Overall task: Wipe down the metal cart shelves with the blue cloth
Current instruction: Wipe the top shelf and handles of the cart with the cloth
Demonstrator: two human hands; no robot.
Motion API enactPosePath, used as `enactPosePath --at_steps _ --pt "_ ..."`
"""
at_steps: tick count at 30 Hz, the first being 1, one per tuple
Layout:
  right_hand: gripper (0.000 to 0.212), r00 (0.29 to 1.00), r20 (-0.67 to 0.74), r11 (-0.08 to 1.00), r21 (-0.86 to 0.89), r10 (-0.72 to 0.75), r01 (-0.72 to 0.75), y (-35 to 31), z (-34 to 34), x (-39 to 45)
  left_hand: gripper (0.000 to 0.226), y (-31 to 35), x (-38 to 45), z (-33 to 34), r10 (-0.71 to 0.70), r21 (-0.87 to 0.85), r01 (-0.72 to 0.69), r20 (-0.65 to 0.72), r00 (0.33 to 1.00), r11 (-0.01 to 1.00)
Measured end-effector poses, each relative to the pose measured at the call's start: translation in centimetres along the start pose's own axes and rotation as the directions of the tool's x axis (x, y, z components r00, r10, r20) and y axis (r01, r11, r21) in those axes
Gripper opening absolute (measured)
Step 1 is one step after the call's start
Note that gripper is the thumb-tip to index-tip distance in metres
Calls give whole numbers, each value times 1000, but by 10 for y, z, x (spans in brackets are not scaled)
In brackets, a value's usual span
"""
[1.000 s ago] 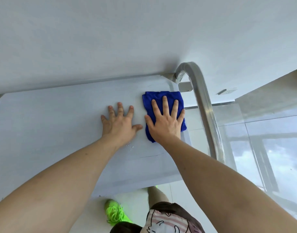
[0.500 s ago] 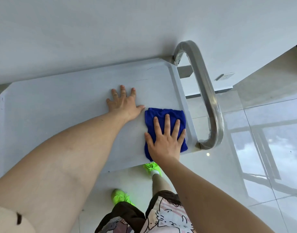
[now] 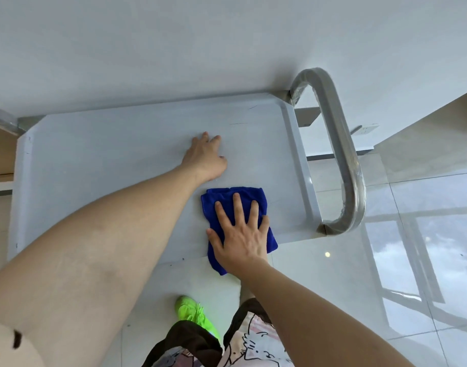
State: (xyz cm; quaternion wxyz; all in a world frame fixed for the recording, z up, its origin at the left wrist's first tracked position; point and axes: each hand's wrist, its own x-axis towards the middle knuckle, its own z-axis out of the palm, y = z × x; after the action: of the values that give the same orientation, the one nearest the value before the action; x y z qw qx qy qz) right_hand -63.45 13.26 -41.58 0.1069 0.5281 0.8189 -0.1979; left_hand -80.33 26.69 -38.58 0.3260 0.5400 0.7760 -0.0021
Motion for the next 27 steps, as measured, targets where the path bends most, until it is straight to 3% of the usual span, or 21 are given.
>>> enactPosePath --at_steps 3,6,16,27 --pt "66 998 -47 999 -7 -42 42 0 1 12 59 -27 -25 9 17 15 -14 -168 986 1000" --pt "67 995 -91 999 0 -45 45 -6 4 28 55 -52 -47 18 -11 74 29 -234 972 997" --pt "66 988 -156 1000 -26 -5 1 -24 -12 112 82 -93 -69 33 34 74 -28 -87 996 997" --pt "69 982 -190 999 -31 18 -24 -58 -57 217 87 -101 -70 38 74 90 -59 -178 981 994"
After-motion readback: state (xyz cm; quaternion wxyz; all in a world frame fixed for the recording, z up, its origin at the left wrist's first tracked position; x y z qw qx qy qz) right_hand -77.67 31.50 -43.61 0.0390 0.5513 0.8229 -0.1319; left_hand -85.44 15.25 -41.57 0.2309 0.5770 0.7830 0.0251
